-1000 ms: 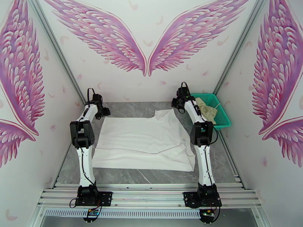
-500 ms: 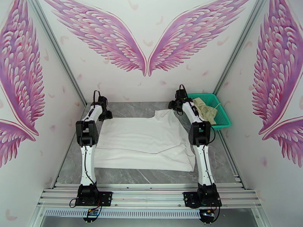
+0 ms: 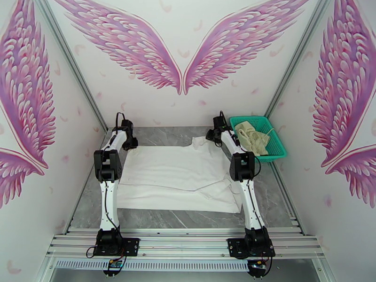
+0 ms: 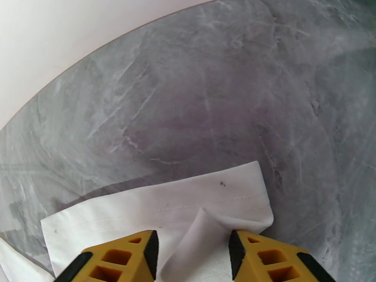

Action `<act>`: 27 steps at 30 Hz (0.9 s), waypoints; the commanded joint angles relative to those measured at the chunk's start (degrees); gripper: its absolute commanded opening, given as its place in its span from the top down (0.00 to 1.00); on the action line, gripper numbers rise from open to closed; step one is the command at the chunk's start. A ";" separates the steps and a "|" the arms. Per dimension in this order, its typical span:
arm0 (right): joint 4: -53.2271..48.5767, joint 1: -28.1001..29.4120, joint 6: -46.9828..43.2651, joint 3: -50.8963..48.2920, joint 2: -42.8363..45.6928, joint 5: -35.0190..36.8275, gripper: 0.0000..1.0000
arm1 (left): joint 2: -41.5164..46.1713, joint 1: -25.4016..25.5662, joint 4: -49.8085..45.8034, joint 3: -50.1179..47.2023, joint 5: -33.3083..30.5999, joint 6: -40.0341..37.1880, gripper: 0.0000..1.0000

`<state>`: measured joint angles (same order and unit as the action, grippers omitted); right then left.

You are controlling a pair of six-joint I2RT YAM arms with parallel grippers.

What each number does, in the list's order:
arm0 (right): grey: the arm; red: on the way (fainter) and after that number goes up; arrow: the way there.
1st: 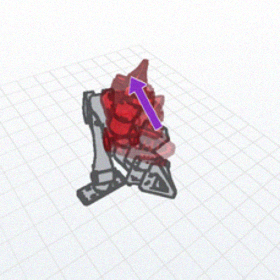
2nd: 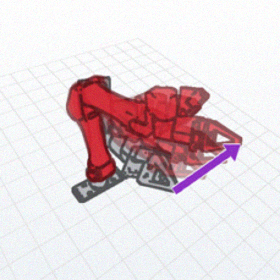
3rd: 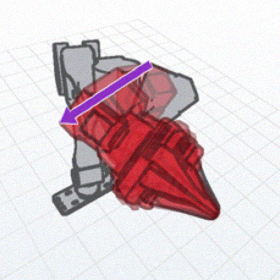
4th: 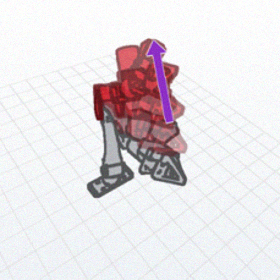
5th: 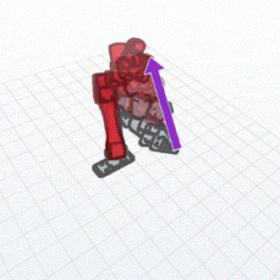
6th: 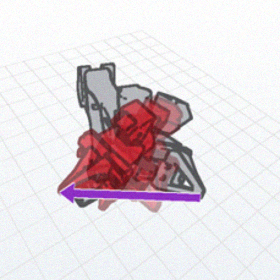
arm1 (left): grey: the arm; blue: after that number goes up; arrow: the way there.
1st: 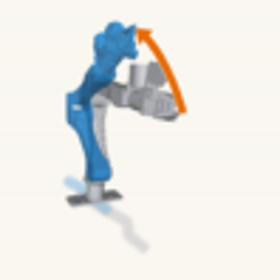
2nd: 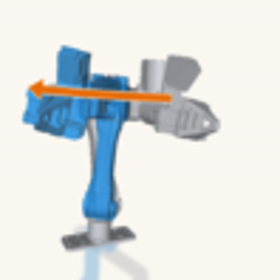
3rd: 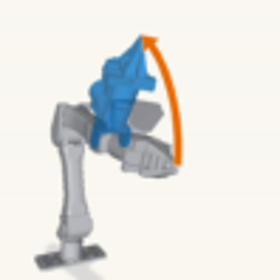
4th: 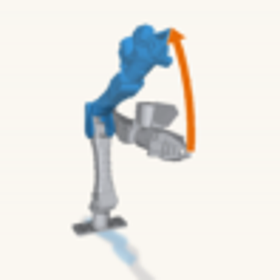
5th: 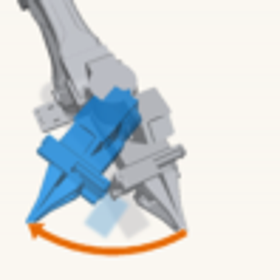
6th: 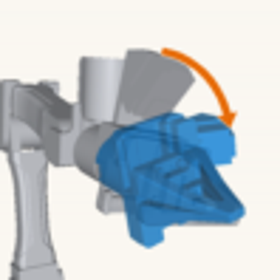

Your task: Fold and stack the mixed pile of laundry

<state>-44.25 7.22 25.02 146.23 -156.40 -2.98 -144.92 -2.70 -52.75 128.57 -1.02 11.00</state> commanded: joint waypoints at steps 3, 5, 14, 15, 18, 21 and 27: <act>3.43 -0.39 1.59 1.78 -1.90 1.84 0.73 | 0.51 -0.64 1.74 0.00 2.33 -0.93 0.90; 3.77 -0.37 1.54 1.80 -1.94 1.57 0.82 | 0.69 -0.81 1.94 -0.07 2.74 -1.31 0.94; 3.69 -0.41 -0.03 1.41 1.19 -0.57 1.00 | 4.79 -1.56 6.19 -4.21 5.92 -2.26 1.00; 3.73 -0.37 -0.22 0.95 2.14 -0.62 1.00 | 5.61 -1.80 6.86 -4.93 6.49 -2.33 1.00; 4.34 -0.37 -1.25 -1.62 5.36 -1.28 1.00 | 8.44 -2.35 9.19 -7.85 8.04 -2.44 1.00; 5.88 -0.37 -2.13 -5.72 9.37 -1.80 1.00 | 11.23 -2.88 11.35 -10.90 9.17 -2.83 1.00; 8.63 -0.37 -3.36 -15.06 16.73 -1.77 1.00 | 15.36 -3.28 13.57 -14.87 10.89 -4.53 1.00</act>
<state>-38.70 7.07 23.27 134.04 -144.94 -3.88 -134.39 -5.63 -41.95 115.22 8.23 8.27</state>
